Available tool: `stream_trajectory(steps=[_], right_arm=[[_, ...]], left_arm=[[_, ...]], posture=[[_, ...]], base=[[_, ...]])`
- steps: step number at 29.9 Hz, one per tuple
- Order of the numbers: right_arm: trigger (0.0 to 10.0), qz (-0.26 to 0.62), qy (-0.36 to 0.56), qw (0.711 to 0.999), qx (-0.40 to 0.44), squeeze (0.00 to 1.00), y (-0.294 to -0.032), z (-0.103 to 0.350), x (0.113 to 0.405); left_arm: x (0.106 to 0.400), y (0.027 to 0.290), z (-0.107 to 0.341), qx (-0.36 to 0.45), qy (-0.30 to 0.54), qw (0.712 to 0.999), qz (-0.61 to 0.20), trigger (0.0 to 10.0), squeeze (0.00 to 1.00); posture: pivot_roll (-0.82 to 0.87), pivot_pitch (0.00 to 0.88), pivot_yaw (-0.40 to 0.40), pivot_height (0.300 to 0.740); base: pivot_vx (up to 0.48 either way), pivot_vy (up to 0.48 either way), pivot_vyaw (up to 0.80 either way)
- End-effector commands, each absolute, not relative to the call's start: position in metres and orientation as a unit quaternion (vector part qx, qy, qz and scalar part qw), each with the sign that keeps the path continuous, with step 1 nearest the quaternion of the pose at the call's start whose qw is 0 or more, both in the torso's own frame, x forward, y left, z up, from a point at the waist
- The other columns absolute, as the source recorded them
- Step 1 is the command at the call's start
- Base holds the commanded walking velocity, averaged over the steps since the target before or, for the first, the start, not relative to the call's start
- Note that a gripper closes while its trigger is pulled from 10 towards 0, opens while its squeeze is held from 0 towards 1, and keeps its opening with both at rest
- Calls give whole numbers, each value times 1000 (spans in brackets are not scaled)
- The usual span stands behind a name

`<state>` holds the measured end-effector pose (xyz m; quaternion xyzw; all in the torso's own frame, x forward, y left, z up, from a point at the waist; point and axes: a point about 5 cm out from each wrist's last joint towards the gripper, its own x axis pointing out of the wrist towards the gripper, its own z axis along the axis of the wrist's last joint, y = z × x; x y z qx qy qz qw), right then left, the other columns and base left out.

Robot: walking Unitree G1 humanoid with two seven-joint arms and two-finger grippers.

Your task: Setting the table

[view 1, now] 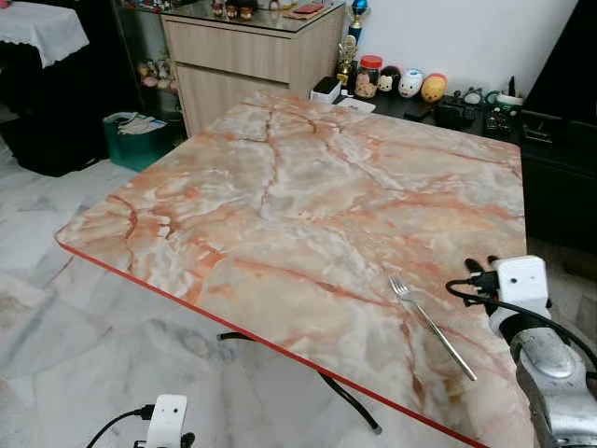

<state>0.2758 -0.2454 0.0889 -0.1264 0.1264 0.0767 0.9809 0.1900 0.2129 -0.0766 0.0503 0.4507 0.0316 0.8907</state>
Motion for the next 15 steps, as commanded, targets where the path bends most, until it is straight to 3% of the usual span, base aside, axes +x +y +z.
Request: stream_trajectory(steps=[1, 11, 12, 13, 14, 15], right_arm=[[10000, 138, 146, 973, -116, 1000, -236, 87, 276], [10000, 149, 176, 968, -97, 1000, -246, 93, 291], [10000, 144, 185, 967, -97, 220, -248, 92, 292], [10000, 143, 187, 967, -97, 220, -249, 91, 293], [10000, 144, 193, 966, -94, 0, -249, 90, 292], [10000, 145, 201, 965, -90, 0, -250, 88, 292]], left_arm=[[190, 216, -77, 47, 459, 887, 33, 10000, 0], [189, 219, -76, 46, 462, 885, 37, 10000, 0], [188, 220, -77, 45, 463, 884, 37, 10000, 0], [188, 220, -77, 44, 464, 884, 37, 10000, 0], [188, 220, -77, 44, 464, 884, 37, 10000, 0], [188, 220, -77, 43, 465, 883, 37, 10000, 0]], posture=[[85, 0, -21, 740], [100, 0, -21, 740], [100, 0, -21, 740], [99, 0, -20, 740], [99, 0, -18, 740], [99, 0, -18, 740]], base=[[0, 0, 0], [0, 0, 0], [0, 0, 0], [0, 0, 0], [0, 0, 0], [0, 0, 0]])
